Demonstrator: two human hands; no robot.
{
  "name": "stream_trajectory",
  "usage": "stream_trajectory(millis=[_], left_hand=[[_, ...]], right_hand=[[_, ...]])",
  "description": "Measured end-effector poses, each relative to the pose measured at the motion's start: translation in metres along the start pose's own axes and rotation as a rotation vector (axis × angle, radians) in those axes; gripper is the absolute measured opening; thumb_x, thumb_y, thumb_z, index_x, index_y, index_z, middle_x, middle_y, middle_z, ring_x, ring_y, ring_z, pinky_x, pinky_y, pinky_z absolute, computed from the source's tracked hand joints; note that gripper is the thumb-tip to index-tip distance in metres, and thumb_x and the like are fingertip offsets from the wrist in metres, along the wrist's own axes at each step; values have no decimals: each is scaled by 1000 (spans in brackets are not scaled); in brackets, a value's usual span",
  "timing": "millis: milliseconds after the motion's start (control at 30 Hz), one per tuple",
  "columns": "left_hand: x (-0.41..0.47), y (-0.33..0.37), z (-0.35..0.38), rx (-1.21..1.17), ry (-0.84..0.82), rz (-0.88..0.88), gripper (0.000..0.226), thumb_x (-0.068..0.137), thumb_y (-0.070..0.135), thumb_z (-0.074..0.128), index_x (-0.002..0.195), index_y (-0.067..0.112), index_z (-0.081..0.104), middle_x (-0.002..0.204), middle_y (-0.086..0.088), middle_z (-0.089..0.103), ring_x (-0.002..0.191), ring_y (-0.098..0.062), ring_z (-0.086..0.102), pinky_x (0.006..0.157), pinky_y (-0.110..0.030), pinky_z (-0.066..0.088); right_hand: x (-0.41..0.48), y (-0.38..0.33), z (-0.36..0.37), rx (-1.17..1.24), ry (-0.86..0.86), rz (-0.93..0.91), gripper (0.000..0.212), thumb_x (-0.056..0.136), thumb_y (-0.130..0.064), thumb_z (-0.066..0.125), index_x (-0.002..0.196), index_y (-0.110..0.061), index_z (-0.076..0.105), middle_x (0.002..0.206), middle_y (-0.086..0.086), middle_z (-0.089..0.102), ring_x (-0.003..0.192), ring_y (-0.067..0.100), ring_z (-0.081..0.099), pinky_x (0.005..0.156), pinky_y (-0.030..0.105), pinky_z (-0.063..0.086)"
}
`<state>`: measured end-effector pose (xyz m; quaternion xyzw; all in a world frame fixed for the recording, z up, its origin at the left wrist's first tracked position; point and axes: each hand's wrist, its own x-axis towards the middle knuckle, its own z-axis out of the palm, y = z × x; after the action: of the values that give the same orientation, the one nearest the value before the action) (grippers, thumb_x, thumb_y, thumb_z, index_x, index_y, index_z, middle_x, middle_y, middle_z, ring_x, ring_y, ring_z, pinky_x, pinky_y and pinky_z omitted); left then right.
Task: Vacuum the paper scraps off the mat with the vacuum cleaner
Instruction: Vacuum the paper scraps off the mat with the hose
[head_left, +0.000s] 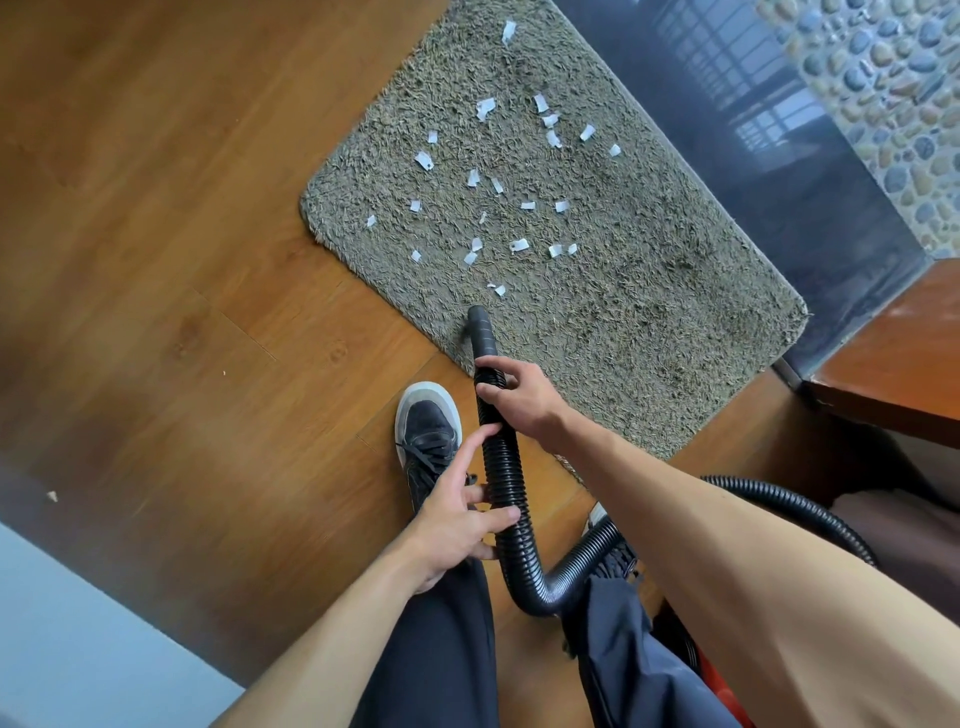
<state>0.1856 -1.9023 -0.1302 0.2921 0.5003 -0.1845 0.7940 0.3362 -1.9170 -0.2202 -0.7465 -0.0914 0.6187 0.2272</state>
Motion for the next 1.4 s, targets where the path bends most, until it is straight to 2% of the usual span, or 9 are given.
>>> stream_trajectory(millis=[100,267,367,500,667,1100,1233,1333,1400], left_hand=[[3,5,-1,26,-13,-8,83,89,-3,66,126,67,42,103,-17,65,88,-25,66,75,-47,53],[12,17,-1,50,-32,-15,84,89,-3,66,125,69,41,104,-16,65,84,-24,67,64,-36,55],[15,24,-2,67,-46,-22,85,89,-4,66,129,66,39,108,-19,66,87,-26,70,66,-40,58],[13,31,-10,75,-55,-15,85,89,-4,66,130,65,39,110,-24,67,87,-27,70,68,-42,58],[10,33,-22,46,-36,-7,85,89,-3,67,133,63,37,100,-18,65,85,-29,63,73,-46,48],[17,60,-41,11,-36,-7,84,89,-5,66,132,63,39,102,-19,65,88,-30,61,77,-50,45],[15,64,-50,46,-58,-24,85,90,-5,64,136,60,36,108,-25,68,87,-26,66,64,-36,53],[15,68,-54,63,-66,-34,84,91,-4,64,138,59,35,113,-25,67,89,-26,67,64,-38,57],[15,71,-55,82,-65,-32,84,91,-4,64,138,60,34,114,-25,67,89,-26,66,63,-36,53]], right_hand=[[-1,0,-3,22,47,-9,40,85,-20,63,125,-27,64,103,7,69,93,24,68,92,48,56],[3,-4,-11,14,115,-21,46,79,-30,62,124,-30,64,106,7,70,93,25,69,91,48,56],[7,-9,-16,17,104,-10,42,83,-23,63,124,-29,64,104,9,70,92,27,70,89,48,57],[10,-15,-14,16,116,-19,43,83,-26,63,125,-30,64,105,8,71,93,25,70,90,47,57],[16,-29,-5,-27,87,-32,41,86,-19,63,127,-27,64,107,8,71,95,26,69,93,45,55],[36,-57,-1,-91,109,-68,44,84,-23,62,128,-27,63,109,8,72,97,26,69,94,46,54],[36,-60,2,-75,121,-68,42,85,-24,63,127,-26,64,108,8,72,97,26,69,94,46,54],[34,-62,4,-41,138,-76,40,85,-24,62,125,-25,65,106,7,72,94,25,70,92,46,55],[34,-66,4,-34,147,-76,40,86,-23,62,126,-24,64,107,7,71,94,25,69,91,46,56]])
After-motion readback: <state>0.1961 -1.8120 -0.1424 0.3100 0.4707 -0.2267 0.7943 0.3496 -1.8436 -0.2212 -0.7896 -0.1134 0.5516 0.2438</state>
